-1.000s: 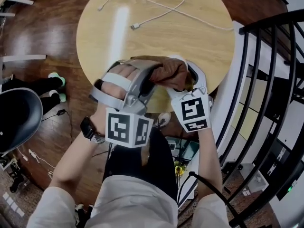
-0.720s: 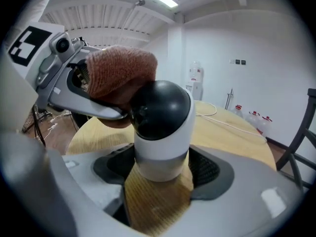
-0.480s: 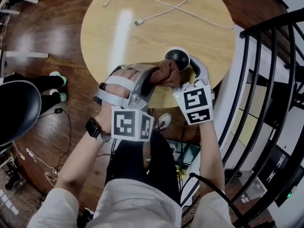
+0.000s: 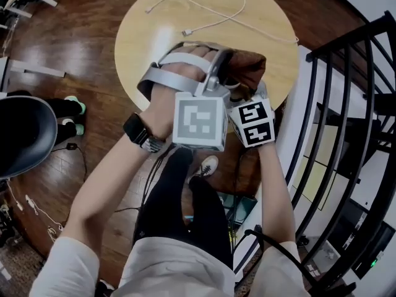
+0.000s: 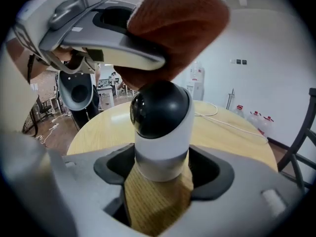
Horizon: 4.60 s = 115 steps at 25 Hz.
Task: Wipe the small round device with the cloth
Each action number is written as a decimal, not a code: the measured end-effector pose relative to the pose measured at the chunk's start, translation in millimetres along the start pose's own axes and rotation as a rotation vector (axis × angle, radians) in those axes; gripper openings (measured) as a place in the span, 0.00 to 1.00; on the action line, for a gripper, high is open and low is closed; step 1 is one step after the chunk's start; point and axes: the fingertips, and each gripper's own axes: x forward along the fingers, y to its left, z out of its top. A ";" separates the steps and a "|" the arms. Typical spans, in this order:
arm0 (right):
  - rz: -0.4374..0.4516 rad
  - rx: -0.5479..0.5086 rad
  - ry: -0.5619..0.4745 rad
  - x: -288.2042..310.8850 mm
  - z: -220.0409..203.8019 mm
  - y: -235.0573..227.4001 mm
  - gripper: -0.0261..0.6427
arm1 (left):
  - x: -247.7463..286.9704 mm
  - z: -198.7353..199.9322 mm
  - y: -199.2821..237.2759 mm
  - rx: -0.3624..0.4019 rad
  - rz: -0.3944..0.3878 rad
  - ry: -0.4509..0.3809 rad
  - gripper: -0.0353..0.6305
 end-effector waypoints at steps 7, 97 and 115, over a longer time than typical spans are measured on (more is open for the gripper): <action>0.068 -0.003 -0.105 -14.0 11.4 7.4 0.54 | -4.7 8.7 -23.0 0.195 -0.105 -0.028 0.17; 0.109 -0.039 -0.166 -30.9 20.2 5.1 0.47 | -53.7 -93.6 -70.9 -0.181 0.010 -0.122 0.17; -0.504 0.389 -0.056 -27.2 12.3 -28.7 0.48 | -49.6 -97.0 -61.0 -0.250 0.060 -0.050 0.17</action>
